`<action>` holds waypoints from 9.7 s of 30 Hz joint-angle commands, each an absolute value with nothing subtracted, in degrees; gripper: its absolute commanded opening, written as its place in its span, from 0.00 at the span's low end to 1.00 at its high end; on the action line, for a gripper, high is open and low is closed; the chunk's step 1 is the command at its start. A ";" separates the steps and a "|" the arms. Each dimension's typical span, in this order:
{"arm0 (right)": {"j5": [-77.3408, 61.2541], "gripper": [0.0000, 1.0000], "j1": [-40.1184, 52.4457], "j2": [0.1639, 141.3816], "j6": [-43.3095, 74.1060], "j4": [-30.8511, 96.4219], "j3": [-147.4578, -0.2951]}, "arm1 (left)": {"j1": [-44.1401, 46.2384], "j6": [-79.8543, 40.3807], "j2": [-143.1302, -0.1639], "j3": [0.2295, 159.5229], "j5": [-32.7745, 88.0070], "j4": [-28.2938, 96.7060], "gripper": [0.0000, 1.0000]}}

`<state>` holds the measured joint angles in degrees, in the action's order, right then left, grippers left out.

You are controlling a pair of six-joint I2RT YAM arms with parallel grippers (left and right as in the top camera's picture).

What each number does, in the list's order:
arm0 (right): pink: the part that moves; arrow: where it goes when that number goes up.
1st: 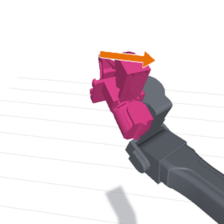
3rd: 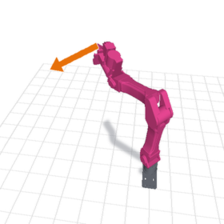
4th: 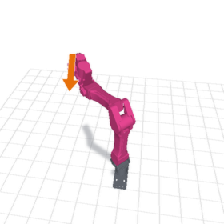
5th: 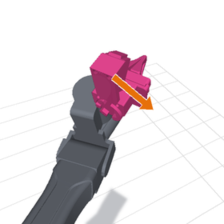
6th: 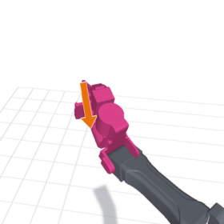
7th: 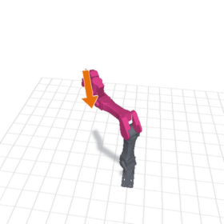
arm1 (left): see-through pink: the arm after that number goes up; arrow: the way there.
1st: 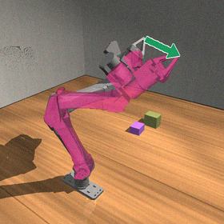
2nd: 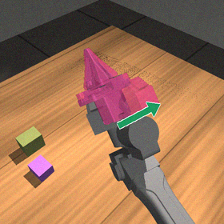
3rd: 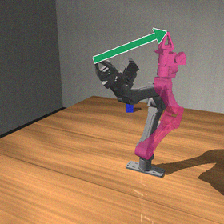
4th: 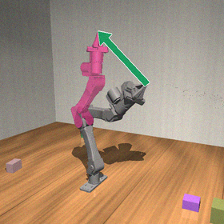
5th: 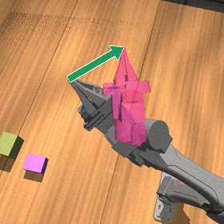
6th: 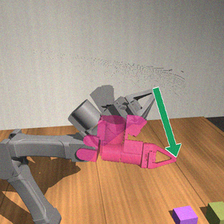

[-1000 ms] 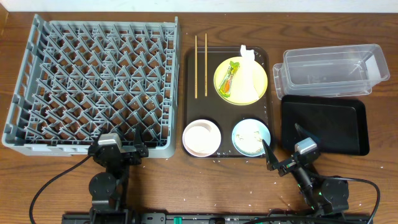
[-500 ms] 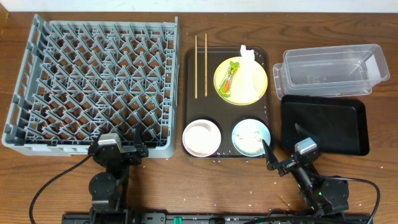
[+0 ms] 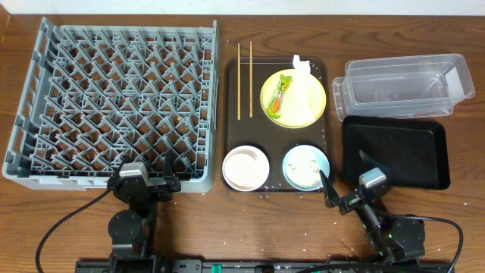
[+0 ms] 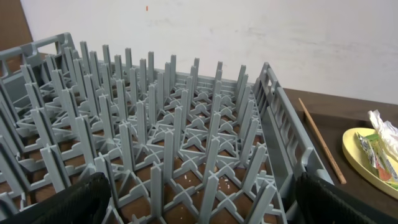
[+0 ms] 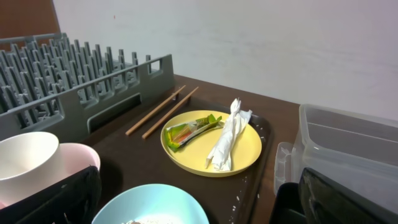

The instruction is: Sort waste into correct bins and load items into the dishwasher

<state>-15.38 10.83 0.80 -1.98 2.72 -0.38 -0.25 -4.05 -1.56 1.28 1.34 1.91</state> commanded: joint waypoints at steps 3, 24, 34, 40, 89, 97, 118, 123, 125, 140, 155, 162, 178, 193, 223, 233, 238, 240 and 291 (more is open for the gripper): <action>-14.81 0.99 11.05 0.78 -2.42 3.01 -0.32 | -0.08 -3.29 -1.34 0.23 0.82 4.03 0.96; -14.83 0.99 11.05 0.78 -2.42 3.01 -0.32 | -0.08 -3.29 -1.37 0.23 0.82 4.03 0.96; -14.83 0.99 11.05 0.78 -2.42 3.01 -0.32 | -0.08 -3.29 -1.37 0.23 0.82 4.05 0.96; -14.83 0.99 11.05 0.78 -2.42 3.01 -0.32 | -0.08 -3.31 -1.37 0.23 0.82 4.03 0.96; -14.83 0.99 11.05 0.78 -2.42 3.01 -0.32 | -0.08 -3.29 -1.37 0.23 0.82 4.03 0.96; -14.83 0.99 11.05 0.78 -2.42 3.01 -0.32 | -0.08 -3.31 -1.37 0.23 0.82 4.03 0.96; -14.83 0.99 11.05 0.78 -2.42 3.01 -0.32 | -0.08 -3.31 -1.37 0.23 0.82 4.03 0.96; -14.83 0.99 11.05 0.78 -2.42 3.01 -0.32 | -0.05 -3.31 -1.39 0.23 0.82 4.03 0.96; -14.83 0.99 11.05 0.78 -2.42 3.01 -0.32 | -0.08 -3.29 -1.69 0.23 0.82 4.05 0.96; -14.83 0.99 11.05 0.78 -2.42 3.01 -0.32 | -0.08 -3.29 -2.11 0.23 0.82 4.03 0.96; -13.37 0.99 11.05 0.78 -3.31 3.03 -0.32 | -0.08 -3.29 -2.11 0.23 0.82 4.03 0.96; -13.32 0.99 11.05 0.78 -3.33 2.96 -0.32 | -0.08 -3.31 -2.11 0.23 0.82 4.03 0.96; -13.54 0.99 11.05 0.78 -3.31 3.01 -0.32 | -0.08 -3.29 -2.11 0.23 0.82 4.03 0.96; -13.98 0.99 11.05 0.78 -1.54 -4.60 -0.32 | -0.08 -15.33 -2.11 1.28 9.50 -6.17 0.96; -27.88 0.99 11.38 81.38 5.74 33.52 -72.93 | -0.03 -12.34 -48.97 59.96 22.96 39.13 0.96; -9.32 0.92 19.05 90.28 10.70 37.23 -72.97 | -0.03 -12.34 -48.97 59.96 22.98 39.70 0.96; -5.80 0.85 19.79 97.97 10.66 35.62 -80.97 | -0.03 -12.34 -48.97 59.96 23.44 40.25 0.96; -3.42 0.83 19.79 101.49 9.69 36.27 -85.49 | -0.03 -12.34 -48.97 59.96 23.44 40.25 0.96; -4.73 0.48 -2.33 105.12 40.82 40.84 -91.00 | -0.03 -12.32 -48.97 59.92 23.38 40.73 0.96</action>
